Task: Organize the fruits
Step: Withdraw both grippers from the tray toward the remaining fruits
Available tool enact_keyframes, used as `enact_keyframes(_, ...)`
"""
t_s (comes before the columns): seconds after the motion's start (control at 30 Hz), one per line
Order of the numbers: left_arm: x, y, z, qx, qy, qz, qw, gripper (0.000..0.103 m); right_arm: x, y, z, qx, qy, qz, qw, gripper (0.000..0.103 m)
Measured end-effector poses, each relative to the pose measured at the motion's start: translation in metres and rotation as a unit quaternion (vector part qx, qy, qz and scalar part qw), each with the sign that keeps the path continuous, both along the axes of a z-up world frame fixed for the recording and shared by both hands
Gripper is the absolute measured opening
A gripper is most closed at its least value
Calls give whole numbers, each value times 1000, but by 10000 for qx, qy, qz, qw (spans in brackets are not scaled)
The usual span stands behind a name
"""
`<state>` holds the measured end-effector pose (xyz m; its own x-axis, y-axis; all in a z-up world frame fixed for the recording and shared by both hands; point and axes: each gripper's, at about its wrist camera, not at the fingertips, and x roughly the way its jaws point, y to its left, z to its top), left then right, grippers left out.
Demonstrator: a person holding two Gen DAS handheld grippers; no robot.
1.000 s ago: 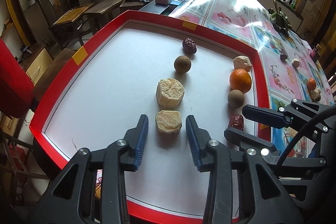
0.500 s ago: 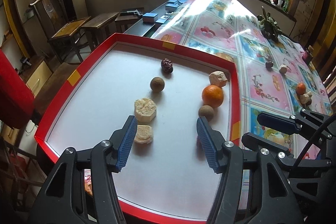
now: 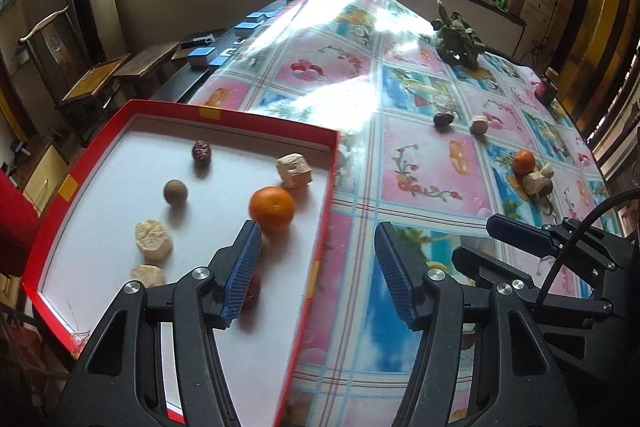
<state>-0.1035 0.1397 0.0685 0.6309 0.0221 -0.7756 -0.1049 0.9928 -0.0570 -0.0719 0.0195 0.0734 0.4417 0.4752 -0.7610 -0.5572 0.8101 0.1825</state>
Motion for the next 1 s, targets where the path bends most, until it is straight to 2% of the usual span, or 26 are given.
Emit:
enact_keyframes(0.33, 25, -55, -4, 78, 76, -497, 9987, 59, 9, -71, -2, -65, -30, -736, 9973, 55)
enact_keyframes(0.63, 51, -85, -13, -94, 232, -717, 9971, 59, 19, -125, -13, -141, 175, -1269, 9917, 56)
enact_keyframes(1.0, 99, -94, -19, -244, 362, -607, 9972, 59, 33, -169, -19, -289, 200, -1626, 9861, 57)
